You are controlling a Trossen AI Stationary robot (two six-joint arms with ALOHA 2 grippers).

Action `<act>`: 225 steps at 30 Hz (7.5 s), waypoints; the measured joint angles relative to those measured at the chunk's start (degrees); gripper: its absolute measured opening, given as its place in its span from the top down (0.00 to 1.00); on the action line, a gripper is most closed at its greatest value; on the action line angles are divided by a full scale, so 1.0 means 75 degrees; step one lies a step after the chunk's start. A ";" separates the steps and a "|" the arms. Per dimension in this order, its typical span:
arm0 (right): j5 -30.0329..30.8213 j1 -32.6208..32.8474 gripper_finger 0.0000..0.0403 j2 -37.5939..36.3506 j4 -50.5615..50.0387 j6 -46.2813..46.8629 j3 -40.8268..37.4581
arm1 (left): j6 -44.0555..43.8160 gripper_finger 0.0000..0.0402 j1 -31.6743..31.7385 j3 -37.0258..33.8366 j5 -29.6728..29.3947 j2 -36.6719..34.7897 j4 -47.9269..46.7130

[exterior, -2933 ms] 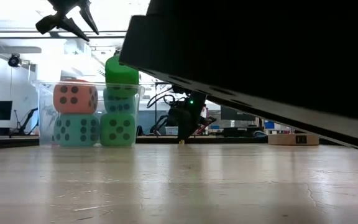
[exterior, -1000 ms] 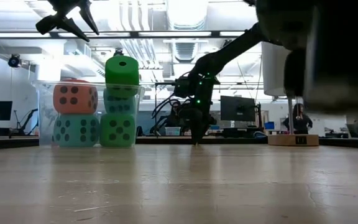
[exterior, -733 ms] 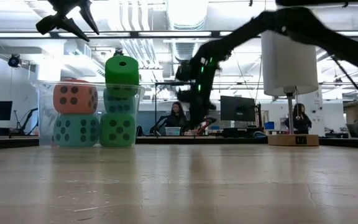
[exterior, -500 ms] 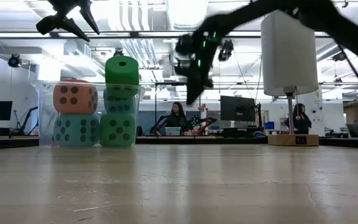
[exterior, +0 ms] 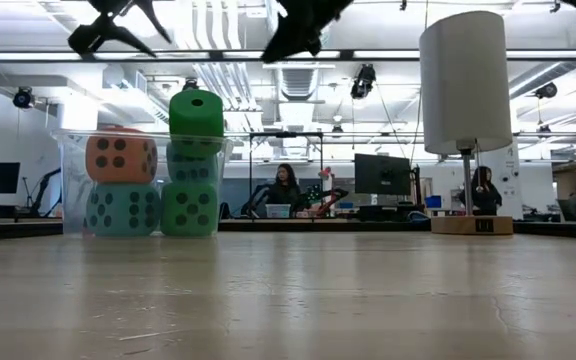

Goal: Pick & Place Dice
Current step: Put the small yellow dice into the transparent bin

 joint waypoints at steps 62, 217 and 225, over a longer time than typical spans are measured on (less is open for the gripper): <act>-0.0067 0.1106 0.90 -0.0854 0.3655 -0.0991 -0.1728 | -0.0331 0.67 0.0127 0.0003 0.4596 0.1237 0.2408; -0.0275 0.1673 0.40 -0.2819 0.3342 -0.0761 -0.2772 | 0.2183 0.87 0.1437 0.0015 0.4425 0.0921 0.1747; -0.0263 0.1675 0.41 -0.2829 0.3028 -0.0388 -0.2775 | 0.2437 0.87 0.1443 0.0017 0.2320 0.0765 -0.0211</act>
